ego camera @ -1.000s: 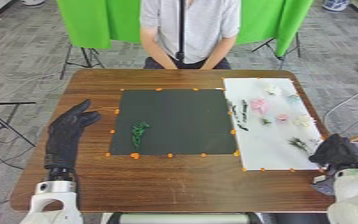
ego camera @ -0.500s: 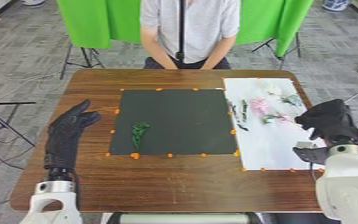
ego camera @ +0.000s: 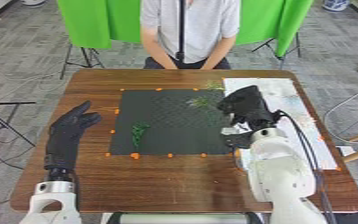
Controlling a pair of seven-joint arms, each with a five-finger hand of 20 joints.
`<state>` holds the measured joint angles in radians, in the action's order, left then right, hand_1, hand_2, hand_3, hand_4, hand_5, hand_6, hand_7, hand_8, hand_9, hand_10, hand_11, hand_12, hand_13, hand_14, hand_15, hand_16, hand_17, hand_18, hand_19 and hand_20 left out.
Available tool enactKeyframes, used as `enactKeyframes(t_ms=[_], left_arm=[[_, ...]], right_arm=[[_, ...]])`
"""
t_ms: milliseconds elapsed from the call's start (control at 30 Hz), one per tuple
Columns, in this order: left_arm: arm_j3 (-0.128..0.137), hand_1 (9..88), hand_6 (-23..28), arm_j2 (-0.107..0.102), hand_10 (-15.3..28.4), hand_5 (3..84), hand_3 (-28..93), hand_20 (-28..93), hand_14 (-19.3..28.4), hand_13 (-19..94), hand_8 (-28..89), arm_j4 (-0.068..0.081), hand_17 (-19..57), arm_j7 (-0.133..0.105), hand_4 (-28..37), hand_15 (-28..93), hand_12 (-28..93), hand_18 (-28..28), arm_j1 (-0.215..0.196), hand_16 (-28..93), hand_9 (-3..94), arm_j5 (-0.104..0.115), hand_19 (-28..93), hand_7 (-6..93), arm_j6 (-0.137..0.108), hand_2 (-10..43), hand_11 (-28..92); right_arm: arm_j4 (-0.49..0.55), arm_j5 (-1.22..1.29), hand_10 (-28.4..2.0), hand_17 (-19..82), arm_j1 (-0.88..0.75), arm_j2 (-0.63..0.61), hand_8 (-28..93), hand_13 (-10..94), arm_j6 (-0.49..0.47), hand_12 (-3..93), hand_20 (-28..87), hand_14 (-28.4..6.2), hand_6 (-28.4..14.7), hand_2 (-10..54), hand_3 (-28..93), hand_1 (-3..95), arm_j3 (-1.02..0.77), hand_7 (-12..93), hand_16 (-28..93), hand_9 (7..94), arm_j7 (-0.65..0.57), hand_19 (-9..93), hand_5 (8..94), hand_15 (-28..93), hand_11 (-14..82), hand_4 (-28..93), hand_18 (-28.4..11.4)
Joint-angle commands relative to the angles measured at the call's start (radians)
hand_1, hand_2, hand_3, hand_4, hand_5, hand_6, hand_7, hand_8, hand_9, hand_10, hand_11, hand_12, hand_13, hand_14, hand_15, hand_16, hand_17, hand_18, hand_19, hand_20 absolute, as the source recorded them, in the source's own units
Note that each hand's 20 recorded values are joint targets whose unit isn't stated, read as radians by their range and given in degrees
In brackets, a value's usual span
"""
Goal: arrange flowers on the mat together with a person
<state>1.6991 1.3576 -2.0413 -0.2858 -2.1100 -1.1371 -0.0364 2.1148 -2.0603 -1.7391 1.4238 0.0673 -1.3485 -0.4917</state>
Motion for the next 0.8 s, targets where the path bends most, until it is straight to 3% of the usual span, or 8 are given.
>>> enactKeyframes(t_ms=[33,333,800], left_arm=[[0.006,26.0,3.1,-0.012,15.1,49.1,67,22,18.4,42,-5,-0.01,11.5,0.016,-16.4,26,17,12.8,-0.022,3,50.9,0.009,8,13.1,-0.01,-7.2,22],[0.006,25.9,3.1,-0.023,15.3,49.2,67,22,18.5,42,-5,-0.017,11.5,0.025,-16.4,26,17,12.8,-0.029,3,51.6,0.008,8,13.0,-0.01,-7.2,22],[0.008,25.9,3.0,-0.029,15.4,49.1,66,22,18.5,42,-5,-0.021,11.4,0.032,-16.3,25,17,12.7,-0.031,3,52.4,0.008,8,13.1,-0.011,-7.0,23]], right_arm=[[-0.029,0.032,-8.2,65,-0.008,0.044,14,94,0.012,27.4,36,0.3,-0.6,-9.5,-28,90.9,0.093,20,15,93.7,-0.07,92,86.0,53,23.9,42,-11.5],[-0.083,0.061,-9.4,72,-0.027,0.07,15,94,0.028,22.1,28,0.1,-1.9,-9.5,-28,91.5,0.145,20,11,93.7,-0.117,85,85.0,54,27.1,44,-7.4],[-0.147,0.031,-9.7,74,-0.028,0.08,16,94,-0.003,18.0,28,-0.1,-2.8,-9.5,-28,92.0,0.193,21,10,93.7,-0.168,83,84.4,56,31.2,44,-7.1]])
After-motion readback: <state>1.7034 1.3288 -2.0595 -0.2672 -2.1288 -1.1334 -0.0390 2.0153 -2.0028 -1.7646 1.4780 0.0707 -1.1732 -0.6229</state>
